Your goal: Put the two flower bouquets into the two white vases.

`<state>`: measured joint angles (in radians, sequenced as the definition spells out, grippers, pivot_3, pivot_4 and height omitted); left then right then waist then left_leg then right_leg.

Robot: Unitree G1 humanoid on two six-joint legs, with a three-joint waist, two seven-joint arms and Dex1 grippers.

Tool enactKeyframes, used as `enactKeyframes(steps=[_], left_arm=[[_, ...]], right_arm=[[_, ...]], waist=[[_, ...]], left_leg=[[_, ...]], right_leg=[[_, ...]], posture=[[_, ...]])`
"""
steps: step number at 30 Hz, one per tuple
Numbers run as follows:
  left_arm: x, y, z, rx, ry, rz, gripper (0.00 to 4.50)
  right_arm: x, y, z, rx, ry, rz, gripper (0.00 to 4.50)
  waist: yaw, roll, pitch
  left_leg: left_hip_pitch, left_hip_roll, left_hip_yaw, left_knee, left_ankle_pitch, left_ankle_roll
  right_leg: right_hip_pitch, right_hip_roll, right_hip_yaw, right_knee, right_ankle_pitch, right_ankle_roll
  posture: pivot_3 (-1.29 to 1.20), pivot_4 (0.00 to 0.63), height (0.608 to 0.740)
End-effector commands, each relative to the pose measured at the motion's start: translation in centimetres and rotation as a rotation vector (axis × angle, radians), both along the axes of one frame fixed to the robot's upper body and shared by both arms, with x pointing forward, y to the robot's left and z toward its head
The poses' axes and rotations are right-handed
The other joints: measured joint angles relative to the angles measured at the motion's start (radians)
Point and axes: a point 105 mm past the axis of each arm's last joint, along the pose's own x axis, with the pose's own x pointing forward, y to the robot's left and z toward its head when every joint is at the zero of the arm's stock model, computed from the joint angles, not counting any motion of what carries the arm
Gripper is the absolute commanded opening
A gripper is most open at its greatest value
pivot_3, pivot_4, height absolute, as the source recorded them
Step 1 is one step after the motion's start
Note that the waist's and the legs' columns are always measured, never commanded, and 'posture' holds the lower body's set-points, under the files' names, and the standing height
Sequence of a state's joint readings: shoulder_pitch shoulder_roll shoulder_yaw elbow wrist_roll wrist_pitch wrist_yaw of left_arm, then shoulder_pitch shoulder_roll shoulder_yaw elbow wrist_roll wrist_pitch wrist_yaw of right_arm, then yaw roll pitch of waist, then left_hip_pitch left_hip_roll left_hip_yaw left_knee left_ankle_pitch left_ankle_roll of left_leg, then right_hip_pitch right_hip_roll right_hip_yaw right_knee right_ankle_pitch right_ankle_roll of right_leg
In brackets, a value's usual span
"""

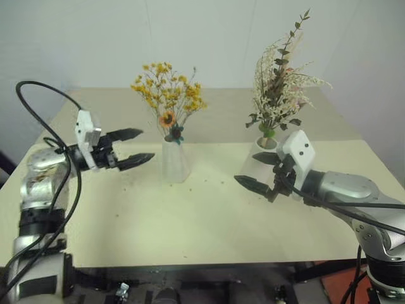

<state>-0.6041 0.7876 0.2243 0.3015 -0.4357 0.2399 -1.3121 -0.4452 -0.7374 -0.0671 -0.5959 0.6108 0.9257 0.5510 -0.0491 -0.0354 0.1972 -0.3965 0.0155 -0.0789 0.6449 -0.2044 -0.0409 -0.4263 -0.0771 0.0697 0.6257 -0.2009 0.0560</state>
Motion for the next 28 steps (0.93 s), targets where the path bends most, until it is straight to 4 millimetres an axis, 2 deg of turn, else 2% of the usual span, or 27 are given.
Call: enactKeyframes(steps=[1, 7, 11, 14, 20, 28], left_arm=[[-2.3, 1.9, 1.7, 0.046, -0.07, 0.065, 4.48], [-5.9, 3.9, 2.1, 0.079, -0.075, 0.134, 4.48], [-6.7, 5.0, 2.3, 0.093, -0.078, 0.196, 4.48], [-6.9, 5.5, 2.4, 0.095, -0.079, 0.217, 4.48], [-6.6, 5.2, 2.7, 0.097, -0.089, 0.214, 4.48], [-6.4, 6.0, 3.1, 0.113, -0.094, 0.21, 4.48]], right_arm=[[-0.3, -3.1, 1.9, -0.012, -0.072, -0.062, 4.5], [-1.7, -9.4, 2.4, -0.108, -0.031, -0.128, 4.5], [-2.3, -12.7, 2.6, -0.178, -0.005, -0.185, 4.5], [-2.5, -14.1, 3.2, -0.201, -0.016, -0.215, 4.5], [-2.8, -15.7, 4.2, -0.212, -0.06, -0.273, 4.5], [-3.8, -14.9, 3.7, -0.203, -0.049, -0.242, 4.5]], waist=[[0.004, 0.0, 0.0], [0.016, 0.0, 0.0], [0.012, 0.0, 0.0], [0.007, 0.0, 0.0], [0.004, 0.0, 0.0], [0.005, 0.0, 0.0]], left_leg=[[0.0, 0.0, 0.0, 0.0, 0.0, 0.0], [-0.001, 0.0, 0.0, 0.0, 0.0, 0.0], [0.004, 0.001, 0.001, 0.0, 0.0, 0.0], [0.006, 0.001, 0.002, 0.0, 0.0, 0.0], [0.005, 0.001, 0.003, -0.001, 0.0, 0.0], [0.005, 0.001, 0.003, -0.001, 0.0, 0.0]], right_leg=[[0.0, 0.0, 0.0, -0.001, -0.001, 0.001], [0.0, 0.0, -0.001, -0.002, -0.002, 0.003], [0.003, 0.0, 0.0, -0.001, -0.005, 0.005], [0.004, 0.0, 0.0, 0.0, -0.006, 0.004], [0.003, 0.0, 0.001, 0.0, -0.006, 0.005], [0.003, 0.0, 0.001, 0.0, -0.006, 0.005]], posture=[[0.0, 0.15, 0.74], [0.0, 0.15, 0.74], [0.0, 0.15, 0.74], [0.0, 0.15, 0.74], [0.0, 0.15, 0.74], [0.0, 0.15, 0.74]])
